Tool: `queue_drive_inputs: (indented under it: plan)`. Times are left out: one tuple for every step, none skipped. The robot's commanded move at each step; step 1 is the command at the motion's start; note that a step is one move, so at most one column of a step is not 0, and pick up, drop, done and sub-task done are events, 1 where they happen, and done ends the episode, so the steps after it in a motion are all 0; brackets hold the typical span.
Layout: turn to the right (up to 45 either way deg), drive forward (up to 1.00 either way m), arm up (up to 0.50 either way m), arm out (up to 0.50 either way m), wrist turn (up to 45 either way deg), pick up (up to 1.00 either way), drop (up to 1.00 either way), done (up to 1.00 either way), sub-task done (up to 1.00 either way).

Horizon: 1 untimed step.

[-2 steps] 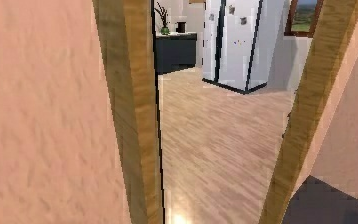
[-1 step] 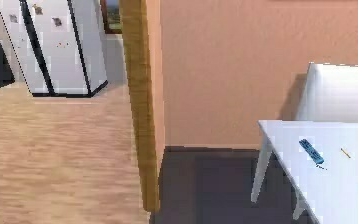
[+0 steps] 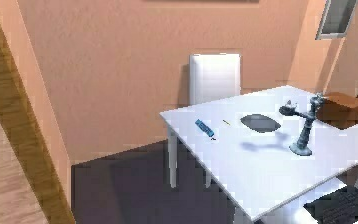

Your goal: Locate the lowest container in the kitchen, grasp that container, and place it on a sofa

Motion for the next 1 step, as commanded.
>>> queue_drive_inputs:
  plan:
    - [0.0, 0.3, 0.0, 0.0, 0.0, 0.0, 0.0, 0.0, 0.0]
